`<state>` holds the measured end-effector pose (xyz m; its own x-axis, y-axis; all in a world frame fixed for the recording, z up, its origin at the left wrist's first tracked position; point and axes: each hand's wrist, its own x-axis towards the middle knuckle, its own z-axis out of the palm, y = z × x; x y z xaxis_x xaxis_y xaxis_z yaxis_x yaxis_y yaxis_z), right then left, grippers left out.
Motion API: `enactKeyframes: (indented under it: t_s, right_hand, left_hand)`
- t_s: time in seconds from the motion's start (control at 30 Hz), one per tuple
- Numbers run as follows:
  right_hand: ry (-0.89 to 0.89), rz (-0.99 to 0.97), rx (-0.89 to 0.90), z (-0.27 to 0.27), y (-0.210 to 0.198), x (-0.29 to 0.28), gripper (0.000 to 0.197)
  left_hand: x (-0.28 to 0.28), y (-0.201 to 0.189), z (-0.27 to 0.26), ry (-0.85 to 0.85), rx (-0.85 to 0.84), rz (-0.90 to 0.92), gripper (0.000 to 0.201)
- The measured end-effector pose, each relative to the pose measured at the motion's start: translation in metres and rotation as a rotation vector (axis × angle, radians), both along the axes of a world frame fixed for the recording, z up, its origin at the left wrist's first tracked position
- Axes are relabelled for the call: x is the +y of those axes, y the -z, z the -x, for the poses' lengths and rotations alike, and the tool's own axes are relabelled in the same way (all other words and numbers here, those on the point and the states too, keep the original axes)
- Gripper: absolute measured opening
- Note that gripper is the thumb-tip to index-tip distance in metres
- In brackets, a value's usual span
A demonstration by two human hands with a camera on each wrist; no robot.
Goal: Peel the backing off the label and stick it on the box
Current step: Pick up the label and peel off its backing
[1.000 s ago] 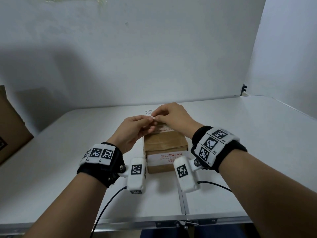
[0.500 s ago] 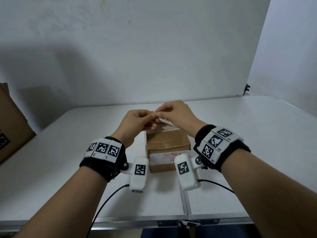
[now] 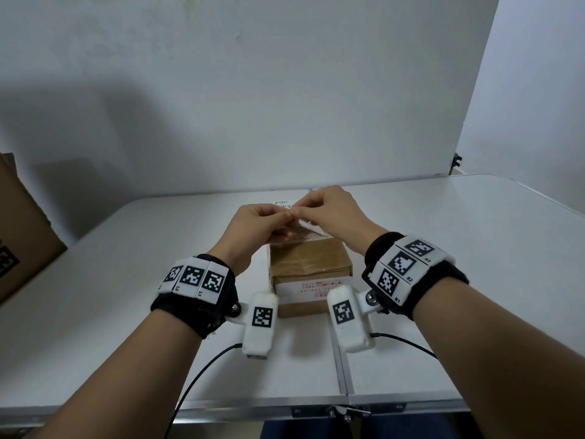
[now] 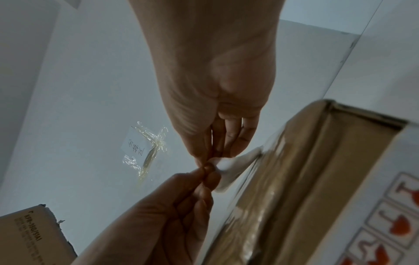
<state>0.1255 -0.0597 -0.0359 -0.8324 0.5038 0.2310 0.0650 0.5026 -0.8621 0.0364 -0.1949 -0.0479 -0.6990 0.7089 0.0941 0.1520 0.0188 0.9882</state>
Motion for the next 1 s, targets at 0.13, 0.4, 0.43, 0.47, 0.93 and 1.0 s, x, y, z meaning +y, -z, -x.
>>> enactKeyframes:
  t_s: [0.13, 0.4, 0.43, 0.47, 0.93, 1.0]
  right_hand:
    - [0.024, -0.005, -0.005, 0.001, -0.002, -0.002, 0.014]
    - [0.049, 0.096, -0.032, 0.001, -0.001, 0.003, 0.016]
    - [0.067, 0.126, -0.023, 0.0, -0.001, 0.006, 0.019]
    - [0.081, 0.154, -0.009, -0.001, -0.002, 0.009, 0.022]
    - [0.106, 0.089, 0.068, 0.005, -0.003, 0.004, 0.008]
    - [0.109, 0.114, 0.077, 0.005, -0.002, 0.005, 0.008]
  left_hand:
    - [0.001, 0.0, -0.003, -0.038, 0.024, 0.02, 0.018]
    - [-0.001, 0.0, -0.004, -0.016, 0.026, 0.062, 0.011]
    - [-0.003, 0.0, -0.004, -0.012, -0.008, 0.06, 0.012]
    - [-0.003, 0.001, -0.004, -0.011, -0.051, 0.053, 0.013]
    - [0.013, -0.011, -0.01, 0.05, -0.163, 0.062, 0.04]
    - [0.013, -0.009, -0.009, 0.087, -0.209, 0.008, 0.027]
